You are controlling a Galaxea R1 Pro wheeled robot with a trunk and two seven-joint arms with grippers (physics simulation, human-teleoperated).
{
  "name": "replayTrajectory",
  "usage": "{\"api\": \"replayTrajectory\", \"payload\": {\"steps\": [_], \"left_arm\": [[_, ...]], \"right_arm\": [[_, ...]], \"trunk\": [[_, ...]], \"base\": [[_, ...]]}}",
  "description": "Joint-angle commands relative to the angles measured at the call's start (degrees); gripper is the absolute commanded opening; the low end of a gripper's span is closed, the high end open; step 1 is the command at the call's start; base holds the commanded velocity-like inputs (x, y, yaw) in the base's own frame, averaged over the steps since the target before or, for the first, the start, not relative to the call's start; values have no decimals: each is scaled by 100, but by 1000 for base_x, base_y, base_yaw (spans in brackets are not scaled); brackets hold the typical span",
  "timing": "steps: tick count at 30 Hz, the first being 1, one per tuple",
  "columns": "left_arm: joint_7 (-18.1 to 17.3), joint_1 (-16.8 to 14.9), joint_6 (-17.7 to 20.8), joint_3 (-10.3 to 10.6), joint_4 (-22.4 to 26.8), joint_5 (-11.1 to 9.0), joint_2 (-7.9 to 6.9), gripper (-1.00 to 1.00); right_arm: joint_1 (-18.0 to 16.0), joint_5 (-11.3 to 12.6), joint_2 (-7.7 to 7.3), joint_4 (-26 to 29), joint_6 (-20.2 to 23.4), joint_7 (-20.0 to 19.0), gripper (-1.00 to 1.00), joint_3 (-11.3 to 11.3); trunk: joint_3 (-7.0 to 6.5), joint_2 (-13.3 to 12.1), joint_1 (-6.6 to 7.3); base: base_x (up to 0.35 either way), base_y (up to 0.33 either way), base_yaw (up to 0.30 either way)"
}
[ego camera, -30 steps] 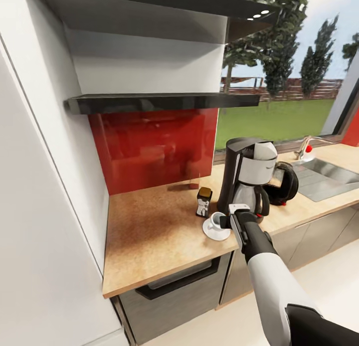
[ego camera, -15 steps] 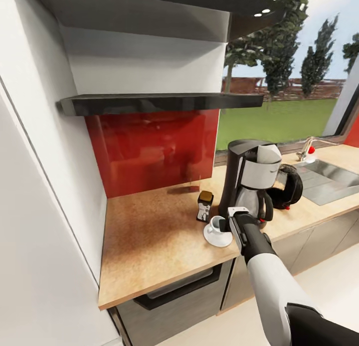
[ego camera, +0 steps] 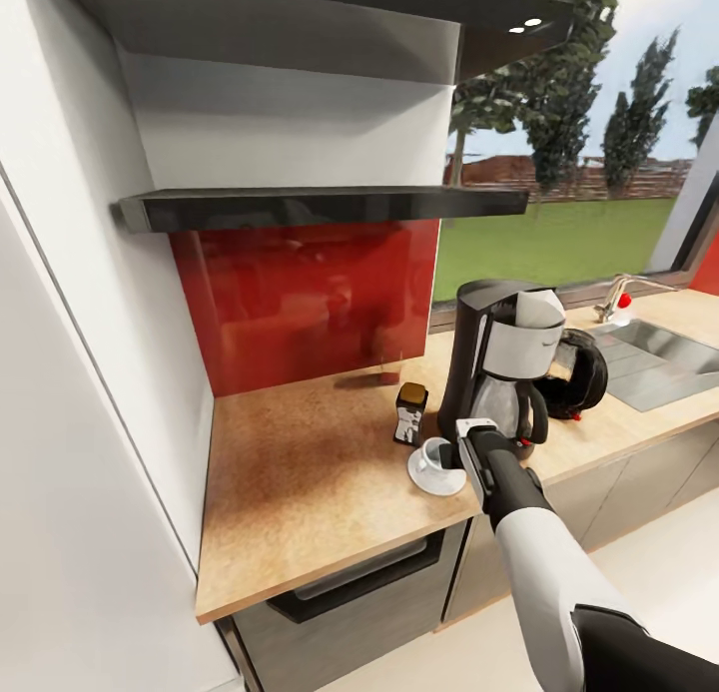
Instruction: Set up a coffee station on the kitchen countertop: keep the coffee maker on the countertop, move the bottle of coffee from the kitchen shelf to the counter next to the coffee maker, place a paper coffee filter on top of the coffee maker, put the saucer next to the coffee maker with the coffee cup on the saucer, and place the electric kettle next to the coffee maker.
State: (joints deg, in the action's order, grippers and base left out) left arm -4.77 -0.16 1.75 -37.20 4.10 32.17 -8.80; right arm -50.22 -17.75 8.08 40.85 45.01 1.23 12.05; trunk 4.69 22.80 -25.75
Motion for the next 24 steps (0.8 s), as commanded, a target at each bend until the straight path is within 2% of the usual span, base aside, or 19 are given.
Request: {"api": "replayTrajectory", "payload": {"steps": [1, 5, 6, 8, 24], "left_arm": [[-33, -2, 19, -49, 12, 44, 1, 100], [-33, -2, 19, -50, 12, 44, 6, 100], [-35, -2, 19, -50, 12, 44, 7, 100], [-34, -2, 19, -50, 12, 44, 9, 100], [-33, -2, 19, -49, 12, 44, 1, 100]], "right_arm": [[-6, 1, 8, 4, 25, 8, -100, 19], [-6, -159, 9, 2, 31, 9, -100, 17], [-6, -302, 10, 2, 27, 9, -100, 17], [-6, -342, 10, -1, 26, 9, -100, 17], [-6, -369, 1, -224, 25, 9, -100, 24]], "trunk": [[12, 13, -4], [12, 13, -4], [12, 13, -4], [12, 13, -4], [12, 13, -4]], "base": [[0, 0, 0], [15, 0, 0], [100, 0, 0], [101, 0, 0], [8, 0, 0]]}}
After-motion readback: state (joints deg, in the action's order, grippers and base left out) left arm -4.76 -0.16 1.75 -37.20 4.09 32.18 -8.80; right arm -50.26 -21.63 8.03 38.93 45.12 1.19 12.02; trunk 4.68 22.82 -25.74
